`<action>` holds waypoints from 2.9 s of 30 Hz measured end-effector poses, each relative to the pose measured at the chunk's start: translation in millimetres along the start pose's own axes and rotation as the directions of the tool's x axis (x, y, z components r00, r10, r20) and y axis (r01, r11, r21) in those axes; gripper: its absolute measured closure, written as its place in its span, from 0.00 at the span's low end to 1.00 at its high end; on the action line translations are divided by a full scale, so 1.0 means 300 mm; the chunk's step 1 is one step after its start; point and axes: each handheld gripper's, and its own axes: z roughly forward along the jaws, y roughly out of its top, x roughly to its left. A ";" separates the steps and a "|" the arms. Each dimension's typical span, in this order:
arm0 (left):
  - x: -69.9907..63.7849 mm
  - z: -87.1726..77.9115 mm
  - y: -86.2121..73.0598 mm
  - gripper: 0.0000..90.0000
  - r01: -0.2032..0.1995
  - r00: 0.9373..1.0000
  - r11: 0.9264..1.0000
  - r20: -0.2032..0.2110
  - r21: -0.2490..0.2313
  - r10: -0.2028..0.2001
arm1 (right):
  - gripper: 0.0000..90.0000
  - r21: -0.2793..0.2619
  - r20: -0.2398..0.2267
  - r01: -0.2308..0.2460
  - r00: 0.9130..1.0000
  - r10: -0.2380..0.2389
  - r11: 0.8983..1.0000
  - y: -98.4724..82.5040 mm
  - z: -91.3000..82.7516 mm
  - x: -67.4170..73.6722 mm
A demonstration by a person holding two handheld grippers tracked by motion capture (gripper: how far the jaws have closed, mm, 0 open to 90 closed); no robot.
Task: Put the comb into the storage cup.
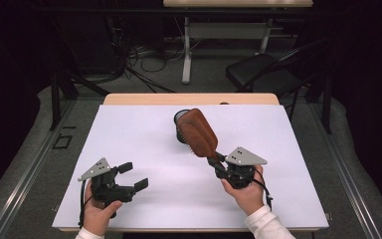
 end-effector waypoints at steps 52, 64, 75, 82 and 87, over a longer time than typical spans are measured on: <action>-0.064 0.124 0.249 0.02 0.015 0.998 0.997 0.053 0.079 -0.019 | 0.80 -0.026 -0.007 -0.017 1.000 0.017 1.000 0.010 -0.010 -0.009; -0.080 0.161 0.289 0.02 0.017 0.998 0.994 0.063 0.107 -0.024 | 0.80 -0.026 -0.008 -0.017 1.000 0.017 1.000 0.010 -0.010 -0.007; -0.097 0.213 0.323 0.02 0.027 0.995 0.992 0.088 0.125 -0.038 | 0.80 -0.025 -0.008 -0.013 1.000 0.013 1.000 0.009 -0.010 -0.006; -0.100 0.241 0.337 0.02 0.037 0.994 0.989 0.101 0.140 -0.051 | 0.80 -0.025 -0.008 -0.009 1.000 0.009 1.000 0.009 -0.010 -0.005; -0.105 0.255 0.350 0.02 0.041 0.992 0.989 0.112 0.143 -0.058 | 0.80 -0.028 -0.009 -0.009 1.000 0.009 1.000 0.008 -0.008 -0.002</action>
